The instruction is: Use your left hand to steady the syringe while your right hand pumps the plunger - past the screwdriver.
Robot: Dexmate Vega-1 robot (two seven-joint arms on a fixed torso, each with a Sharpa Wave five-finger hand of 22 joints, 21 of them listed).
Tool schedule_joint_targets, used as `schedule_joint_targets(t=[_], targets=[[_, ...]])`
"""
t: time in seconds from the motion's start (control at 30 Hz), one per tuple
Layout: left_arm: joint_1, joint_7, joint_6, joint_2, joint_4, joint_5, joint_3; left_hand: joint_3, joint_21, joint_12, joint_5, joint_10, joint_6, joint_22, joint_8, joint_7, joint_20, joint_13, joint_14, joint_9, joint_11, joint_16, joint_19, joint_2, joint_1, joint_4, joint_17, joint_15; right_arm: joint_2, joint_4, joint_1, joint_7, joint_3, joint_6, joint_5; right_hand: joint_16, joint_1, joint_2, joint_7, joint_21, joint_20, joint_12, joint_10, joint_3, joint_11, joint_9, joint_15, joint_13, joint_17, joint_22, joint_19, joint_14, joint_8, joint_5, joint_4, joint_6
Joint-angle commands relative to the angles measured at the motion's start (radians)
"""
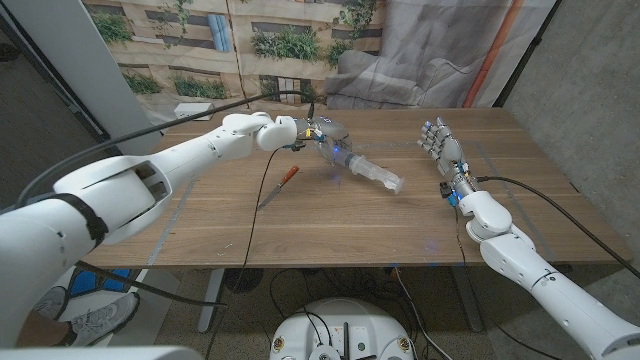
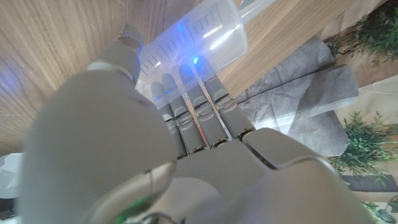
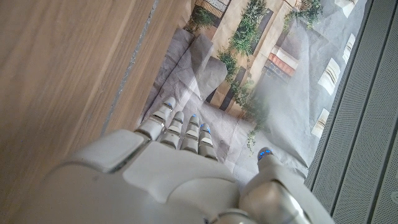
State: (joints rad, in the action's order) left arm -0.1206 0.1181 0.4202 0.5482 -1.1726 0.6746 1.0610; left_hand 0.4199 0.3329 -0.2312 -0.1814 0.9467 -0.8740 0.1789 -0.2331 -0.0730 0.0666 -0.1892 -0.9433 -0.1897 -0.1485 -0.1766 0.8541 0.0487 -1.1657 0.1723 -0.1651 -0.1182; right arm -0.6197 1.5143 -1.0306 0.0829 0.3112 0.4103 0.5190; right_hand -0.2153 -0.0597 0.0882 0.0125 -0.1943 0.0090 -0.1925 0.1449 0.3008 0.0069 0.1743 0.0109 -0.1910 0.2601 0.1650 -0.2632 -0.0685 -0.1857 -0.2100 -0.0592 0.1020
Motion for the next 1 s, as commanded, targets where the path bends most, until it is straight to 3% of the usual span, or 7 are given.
schedule_joint_targets(t=[0.03, 0.2, 0.4, 0.8, 1.0], targets=[[-0.147, 0.106, -0.217, 0.07, -0.262, -0.032, -0.133, 0.011, -0.002, 0.003, -0.006, 0.051, -0.102, 0.003, 0.004, 0.032, 0.136, -0.002, -0.012, -0.005, -0.044, 0.001, 0.036, -0.078, -0.02, -0.006, -0.004, -0.117, -0.063, 0.13, -0.089, 0.07, -0.05, -0.025, -0.046, -0.004, 0.002, 0.026, -0.002, 0.003, -0.003, -0.005, 0.01, 0.006, 0.001, 0.003, 0.004, 0.001, 0.0, 0.005, -0.011, -0.008, -0.005, -0.003, -0.001, 0.007], [-0.199, 0.135, -0.308, 0.081, -0.357, -0.04, -0.175, 0.012, -0.003, 0.008, -0.006, 0.045, -0.097, 0.003, 0.008, 0.031, 0.136, -0.002, -0.01, -0.005, -0.041, 0.001, 0.035, -0.08, -0.018, -0.006, -0.004, -0.117, -0.063, 0.158, -0.12, 0.101, -0.072, -0.01, -0.064, -0.005, 0.001, 0.026, -0.003, 0.002, -0.003, -0.006, 0.016, 0.007, 0.003, 0.003, 0.006, 0.001, 0.0, 0.005, -0.013, -0.01, -0.006, -0.003, 0.001, 0.012], [-0.249, 0.145, -0.394, 0.088, -0.434, -0.035, -0.205, 0.014, -0.004, 0.008, -0.006, 0.051, -0.1, 0.003, 0.01, 0.033, 0.135, -0.003, -0.011, -0.006, -0.04, 0.0, 0.035, -0.084, -0.015, -0.007, -0.004, -0.116, -0.099, 0.225, -0.169, 0.147, -0.108, -0.043, -0.113, -0.006, -0.002, 0.027, -0.003, 0.002, -0.003, -0.008, 0.021, 0.009, 0.003, 0.003, 0.008, 0.001, -0.001, 0.005, -0.015, -0.013, -0.008, -0.003, 0.004, 0.018], [-0.35, 0.065, -0.55, 0.063, -0.526, -0.033, -0.246, 0.018, -0.007, 0.015, -0.006, 0.045, -0.095, 0.003, 0.016, 0.033, 0.135, -0.003, -0.009, -0.007, -0.04, 0.0, 0.031, -0.093, -0.01, -0.009, -0.005, -0.116, -0.121, 0.344, -0.282, 0.239, -0.181, -0.11, -0.175, -0.008, -0.004, 0.029, -0.003, 0.002, -0.007, -0.008, 0.025, 0.011, 0.003, 0.003, 0.012, 0.001, -0.001, 0.004, -0.017, -0.016, -0.008, -0.002, 0.008, 0.022], [-0.379, 0.033, -0.619, 0.044, -0.55, -0.037, -0.251, 0.02, -0.008, 0.016, -0.007, 0.047, -0.098, 0.003, 0.017, 0.034, 0.135, -0.004, -0.006, -0.007, -0.041, 0.001, 0.029, -0.097, -0.007, -0.009, -0.005, -0.116, -0.109, 0.391, -0.322, 0.288, -0.209, -0.133, -0.225, -0.007, -0.003, 0.028, 0.002, 0.002, -0.009, -0.007, 0.024, 0.011, 0.003, 0.003, 0.015, 0.001, -0.001, 0.004, -0.017, -0.012, -0.006, -0.002, 0.009, 0.018]])
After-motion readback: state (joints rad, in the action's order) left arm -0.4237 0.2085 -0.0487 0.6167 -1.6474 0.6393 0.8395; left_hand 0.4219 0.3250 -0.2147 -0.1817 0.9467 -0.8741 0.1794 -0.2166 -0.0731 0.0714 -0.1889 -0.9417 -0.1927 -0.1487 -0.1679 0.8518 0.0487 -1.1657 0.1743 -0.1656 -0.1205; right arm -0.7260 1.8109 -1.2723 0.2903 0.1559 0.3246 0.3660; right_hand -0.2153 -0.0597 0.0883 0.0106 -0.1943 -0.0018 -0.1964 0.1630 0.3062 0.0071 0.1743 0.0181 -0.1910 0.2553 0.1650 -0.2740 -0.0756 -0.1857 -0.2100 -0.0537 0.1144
